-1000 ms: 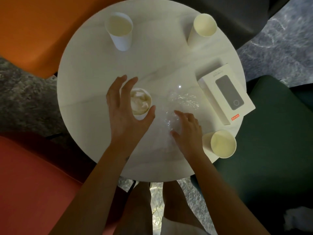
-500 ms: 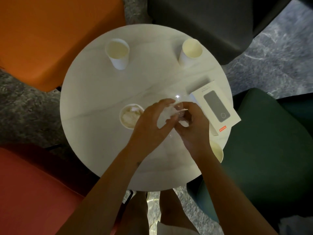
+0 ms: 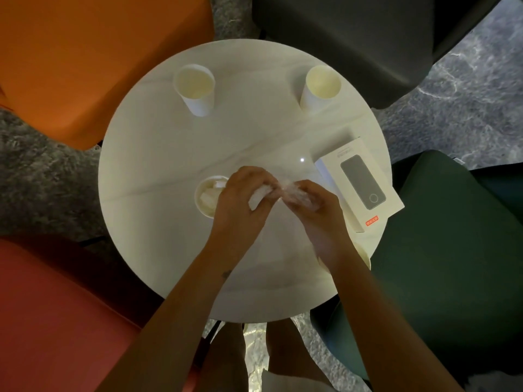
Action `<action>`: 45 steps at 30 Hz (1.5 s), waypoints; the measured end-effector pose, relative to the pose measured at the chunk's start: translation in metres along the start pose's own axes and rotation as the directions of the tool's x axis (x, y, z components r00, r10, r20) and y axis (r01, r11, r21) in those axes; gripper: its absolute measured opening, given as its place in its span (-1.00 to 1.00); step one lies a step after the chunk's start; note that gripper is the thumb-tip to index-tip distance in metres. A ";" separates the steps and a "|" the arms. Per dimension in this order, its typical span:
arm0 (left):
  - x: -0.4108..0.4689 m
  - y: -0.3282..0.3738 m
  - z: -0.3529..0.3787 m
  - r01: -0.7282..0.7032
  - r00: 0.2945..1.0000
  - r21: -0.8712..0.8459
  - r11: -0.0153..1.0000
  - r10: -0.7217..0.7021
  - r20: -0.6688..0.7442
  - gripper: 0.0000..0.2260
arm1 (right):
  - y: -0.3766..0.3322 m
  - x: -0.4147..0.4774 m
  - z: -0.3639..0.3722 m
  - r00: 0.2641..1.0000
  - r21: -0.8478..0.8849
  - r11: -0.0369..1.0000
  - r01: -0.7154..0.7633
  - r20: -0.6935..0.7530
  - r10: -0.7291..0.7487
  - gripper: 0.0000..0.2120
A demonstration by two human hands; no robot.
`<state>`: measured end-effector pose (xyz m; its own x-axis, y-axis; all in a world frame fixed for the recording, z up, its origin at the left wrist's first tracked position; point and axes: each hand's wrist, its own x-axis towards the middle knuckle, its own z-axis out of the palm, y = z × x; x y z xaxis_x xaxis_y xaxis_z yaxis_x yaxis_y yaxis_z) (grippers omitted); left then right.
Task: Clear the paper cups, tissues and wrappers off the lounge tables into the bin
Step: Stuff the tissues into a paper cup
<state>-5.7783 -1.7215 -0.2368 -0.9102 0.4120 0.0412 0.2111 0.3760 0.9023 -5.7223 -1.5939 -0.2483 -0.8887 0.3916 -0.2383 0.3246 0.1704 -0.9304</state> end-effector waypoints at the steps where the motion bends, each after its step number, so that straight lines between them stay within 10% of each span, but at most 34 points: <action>1: 0.001 -0.001 0.001 0.031 1.000 0.014 0.999 -0.031 -0.005 -0.92 | -0.002 0.000 -0.002 1.000 0.034 0.999 0.015 0.015 -0.016 -0.89; 11: 0.004 0.003 -0.004 0.231 0.969 -0.266 0.936 -0.199 0.143 -0.74 | -0.013 0.008 -0.014 0.959 0.489 0.861 -0.142 0.284 -0.004 -0.81; 17: 0.001 0.008 -0.005 0.226 0.973 -0.299 0.927 -0.231 0.017 -0.79 | -0.012 0.013 -0.003 0.974 0.357 0.914 -0.194 0.180 0.136 -0.75; 21: 0.000 0.008 -0.009 0.231 0.965 -0.364 0.902 -0.259 -0.028 -0.71 | -0.009 0.013 0.005 0.893 0.266 0.889 -0.373 0.365 0.265 -0.56; 27: -0.002 0.004 -0.019 0.172 0.974 -0.210 0.962 -0.198 -0.113 -0.75 | -0.027 0.019 0.013 0.899 0.584 0.694 -0.420 0.372 0.231 -0.93; 34: -0.015 -0.007 -0.033 0.254 0.967 -0.158 0.954 -0.250 0.046 -0.59 | -0.034 0.035 0.032 0.914 0.738 0.541 -0.405 0.338 0.223 -0.92; 38: -0.015 -0.014 -0.038 0.250 0.957 -0.106 0.963 -0.262 -0.123 -0.73 | -0.033 0.031 0.047 0.919 0.582 0.719 -0.380 0.324 0.224 -0.90; 41: -0.013 -0.021 -0.045 0.216 0.943 -0.026 0.976 -0.215 -0.255 -0.89 | -0.035 0.029 0.052 0.915 0.730 0.553 -0.403 0.324 0.239 -0.77; 45: -0.009 -0.032 -0.048 0.177 0.937 0.172 0.969 -0.112 -0.332 -0.93 | -0.026 0.025 0.059 0.992 0.218 0.972 -0.089 0.112 0.066 -0.90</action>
<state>-5.7944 -1.7769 -0.2453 -0.9944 0.0686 0.0798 0.1049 0.5801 0.8077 -5.7720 -1.6417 -0.2463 -0.8960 0.2983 -0.3291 0.3246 -0.0662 -0.9436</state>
